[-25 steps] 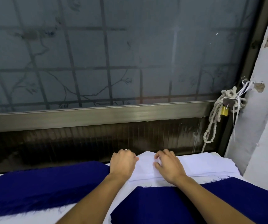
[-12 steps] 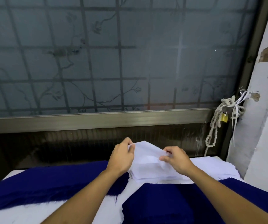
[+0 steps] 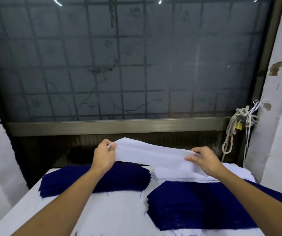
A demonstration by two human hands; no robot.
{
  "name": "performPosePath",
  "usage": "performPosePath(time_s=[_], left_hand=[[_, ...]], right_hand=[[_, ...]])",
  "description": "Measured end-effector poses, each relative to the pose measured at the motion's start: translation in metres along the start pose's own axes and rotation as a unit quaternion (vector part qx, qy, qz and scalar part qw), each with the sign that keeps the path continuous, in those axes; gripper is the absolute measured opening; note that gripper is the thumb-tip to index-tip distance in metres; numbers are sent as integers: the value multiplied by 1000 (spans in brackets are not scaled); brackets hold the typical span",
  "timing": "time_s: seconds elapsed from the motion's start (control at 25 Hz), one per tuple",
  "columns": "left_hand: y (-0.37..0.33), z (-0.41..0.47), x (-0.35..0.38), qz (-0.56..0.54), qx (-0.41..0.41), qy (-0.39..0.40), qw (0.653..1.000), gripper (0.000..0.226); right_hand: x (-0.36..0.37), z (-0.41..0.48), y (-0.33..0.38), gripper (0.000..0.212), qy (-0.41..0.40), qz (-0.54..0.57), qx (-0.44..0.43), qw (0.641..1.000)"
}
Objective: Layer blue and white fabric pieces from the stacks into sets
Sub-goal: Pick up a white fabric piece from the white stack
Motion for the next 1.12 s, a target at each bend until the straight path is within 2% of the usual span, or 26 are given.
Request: performPosePath(time_s=[0.24,0.4,0.6,0.72,0.96,1.12], left_hand=[[18,-26,-48,-35,-33,-71,996,14],[52,-66,-62,-29,-72,-75,994,10],[56,-90,-80,17,-43,-80,996,10],[61,-110,-97,30,-32,-96,994,7],[119,-173,-106,87,-60,-16,994,8],[143,-208,-103,124,-46,49,990,8]], right_hand=[[-6,-37,8,15,-36,95,36,994],[9,-75,6,23,-42,118,56,991],[14,-99,19,24,-47,135,46,989],[18,-119,24,32,-38,143,38,988],[52,-186,-6,26,111,163,48,979],[71,-219,-22,19,62,146,64,985]])
Point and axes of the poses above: each hand's wrist, its own z-axis towards the middle knuckle, its own x-axis out of the palm, y = z × x, the point moved 2 cm from there along z, towards the middle knuckle, and after that the axes turned 4 degrees about -z, right-handed, at the moved point
